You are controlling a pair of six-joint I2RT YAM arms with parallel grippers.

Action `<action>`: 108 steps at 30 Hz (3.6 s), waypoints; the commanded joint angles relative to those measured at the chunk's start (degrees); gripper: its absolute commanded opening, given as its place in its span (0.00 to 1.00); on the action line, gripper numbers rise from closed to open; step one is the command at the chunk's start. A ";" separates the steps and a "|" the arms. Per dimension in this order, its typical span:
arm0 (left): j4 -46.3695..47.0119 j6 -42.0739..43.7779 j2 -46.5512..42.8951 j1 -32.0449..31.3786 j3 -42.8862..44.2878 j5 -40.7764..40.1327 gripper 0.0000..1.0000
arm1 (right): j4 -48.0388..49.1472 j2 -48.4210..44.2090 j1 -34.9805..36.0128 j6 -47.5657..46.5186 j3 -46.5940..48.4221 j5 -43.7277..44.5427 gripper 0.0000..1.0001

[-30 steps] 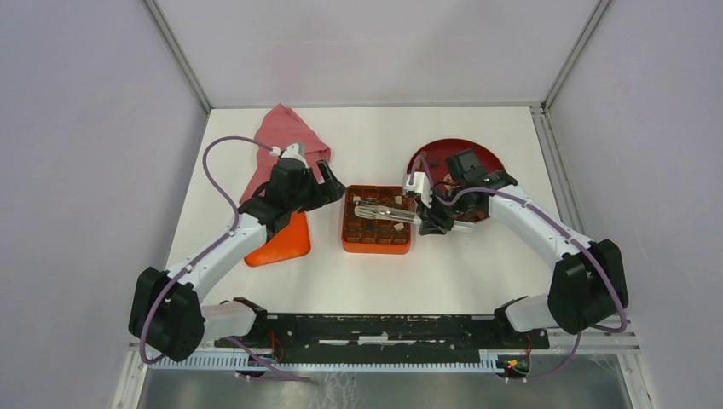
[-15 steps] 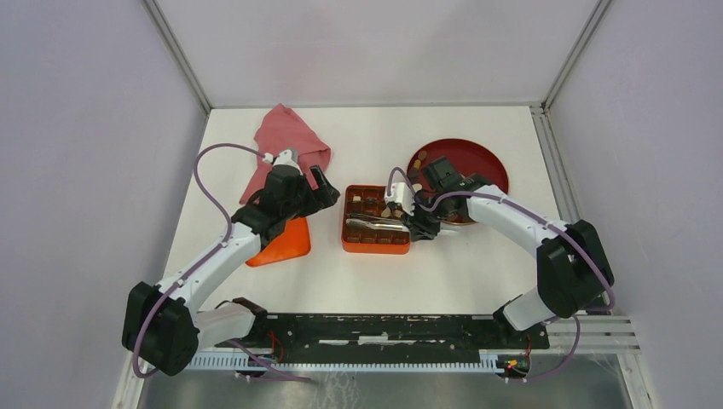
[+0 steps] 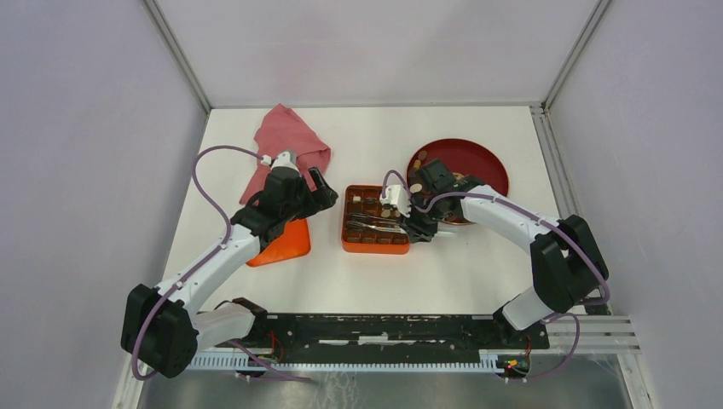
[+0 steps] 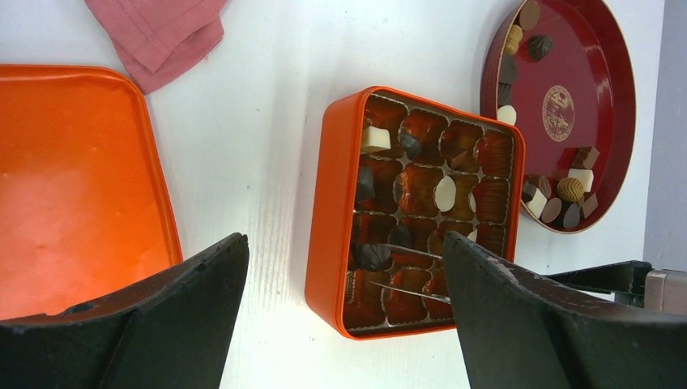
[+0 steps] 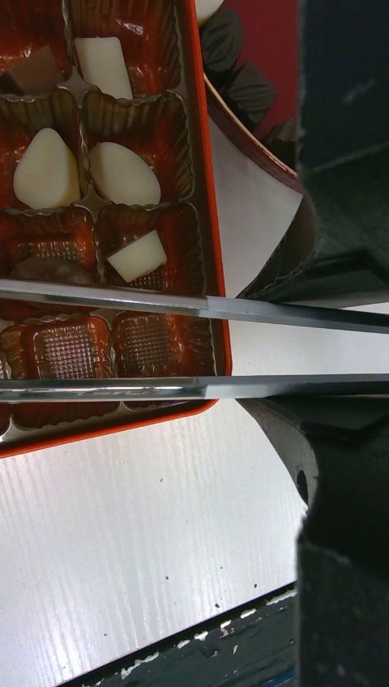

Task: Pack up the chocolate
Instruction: Place the fake chocolate in the packing box, then pick up the fake chocolate from the plate.

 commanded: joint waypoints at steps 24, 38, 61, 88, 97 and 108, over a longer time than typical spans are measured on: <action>1.29 -1.30 -2.31 -0.05 1.67 -1.15 0.94 | -1.35 -3.80 -3.92 0.03 4.84 -6.53 0.41; 5.55 -2.01 -6.27 -0.04 -0.90 -2.45 0.93 | -1.25 -5.81 -19.91 1.31 5.45 -10.92 0.40; 8.94 -8.57 -12.77 -0.02 -3.32 -0.91 1.00 | 2.12 -4.85 -29.63 5.91 7.23 -7.00 0.41; 4.53 -12.55 -26.30 -0.01 -9.65 -6.99 0.99 | 1.95 -2.09 -31.18 4.82 9.73 -3.97 0.41; 4.39 -12.02 -24.95 -0.02 -8.60 -6.11 0.99 | 0.21 -0.35 -31.44 4.59 12.24 -2.75 0.41; 2.69 -10.29 -28.10 -0.07 -10.54 -8.74 1.00 | -2.02 1.83 -31.56 3.64 15.60 0.79 0.41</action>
